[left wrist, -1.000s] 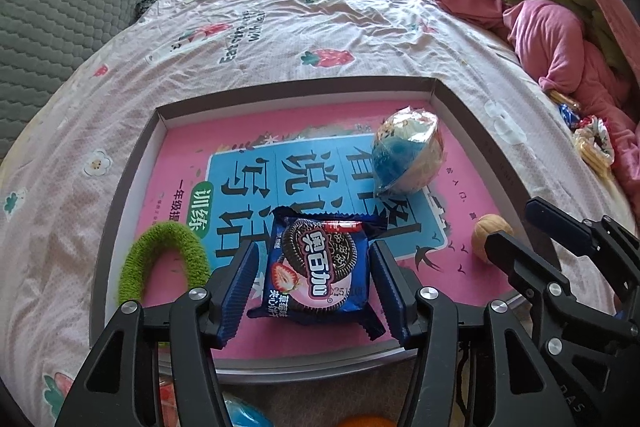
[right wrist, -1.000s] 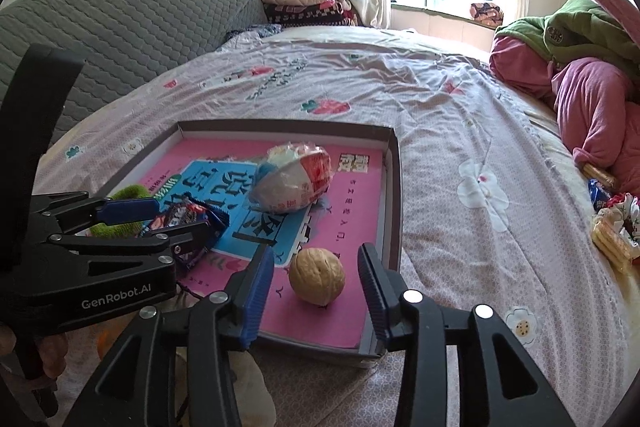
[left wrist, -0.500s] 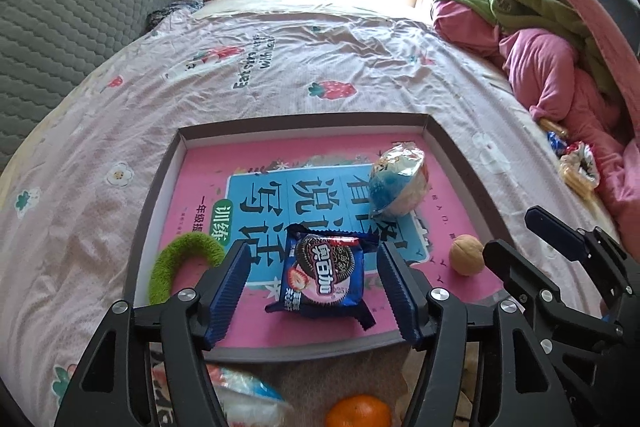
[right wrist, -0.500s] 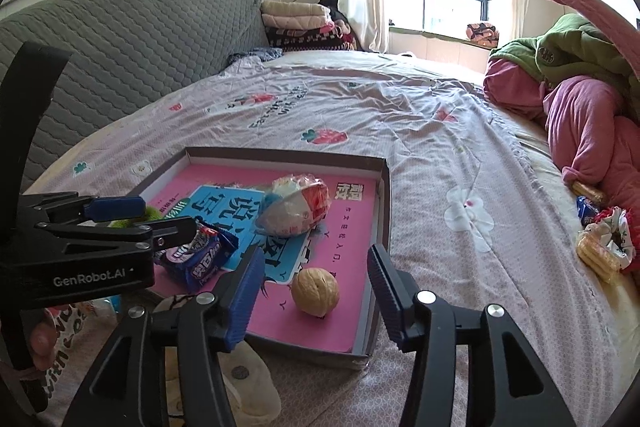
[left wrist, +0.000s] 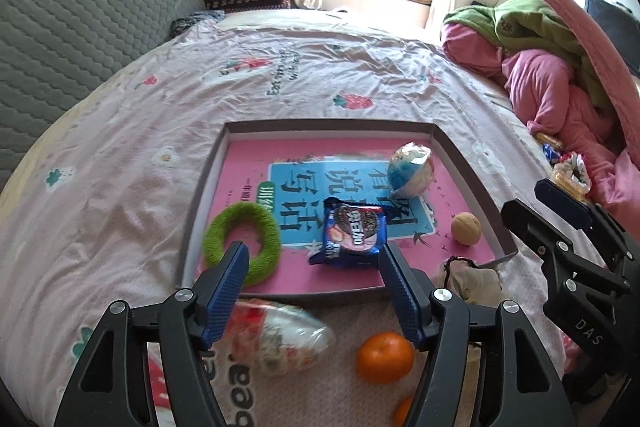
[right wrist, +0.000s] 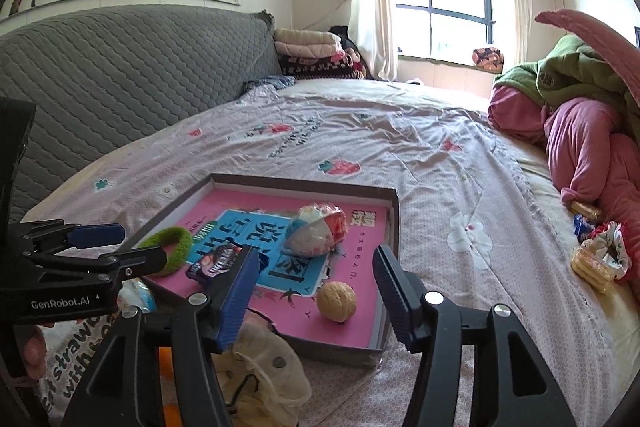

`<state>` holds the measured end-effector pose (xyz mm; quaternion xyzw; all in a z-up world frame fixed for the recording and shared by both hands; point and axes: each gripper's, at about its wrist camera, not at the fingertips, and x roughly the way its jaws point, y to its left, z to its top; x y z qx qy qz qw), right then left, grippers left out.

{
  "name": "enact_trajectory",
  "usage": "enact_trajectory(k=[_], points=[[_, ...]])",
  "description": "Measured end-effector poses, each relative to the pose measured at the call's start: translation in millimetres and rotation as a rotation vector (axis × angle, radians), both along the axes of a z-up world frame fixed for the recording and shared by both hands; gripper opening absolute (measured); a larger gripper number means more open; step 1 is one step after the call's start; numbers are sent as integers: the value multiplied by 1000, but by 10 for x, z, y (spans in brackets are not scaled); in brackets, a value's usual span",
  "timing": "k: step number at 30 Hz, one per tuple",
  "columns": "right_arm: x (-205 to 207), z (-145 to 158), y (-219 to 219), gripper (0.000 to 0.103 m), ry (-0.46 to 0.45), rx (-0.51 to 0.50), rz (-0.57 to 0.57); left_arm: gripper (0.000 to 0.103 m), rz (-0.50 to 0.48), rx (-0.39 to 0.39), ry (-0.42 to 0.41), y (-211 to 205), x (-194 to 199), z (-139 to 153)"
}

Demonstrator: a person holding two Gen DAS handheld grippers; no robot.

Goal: Organize objects
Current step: 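Withdraw both tools from the grey box toward the remaining items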

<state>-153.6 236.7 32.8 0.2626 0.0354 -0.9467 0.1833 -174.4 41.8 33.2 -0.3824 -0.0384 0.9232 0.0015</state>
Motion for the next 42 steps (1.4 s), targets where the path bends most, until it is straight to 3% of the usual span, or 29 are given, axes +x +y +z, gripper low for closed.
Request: enact_trajectory(k=[14,28,42], points=[[312,134,-54,63,89,-13,32,69,33,19,76,-132,438,83],[588,155,-53,65,135,22,41,69,-6,26,57,63,700,-54],[695,102,22,65,92,8,42,69,-49,1,46,258,850,-102]])
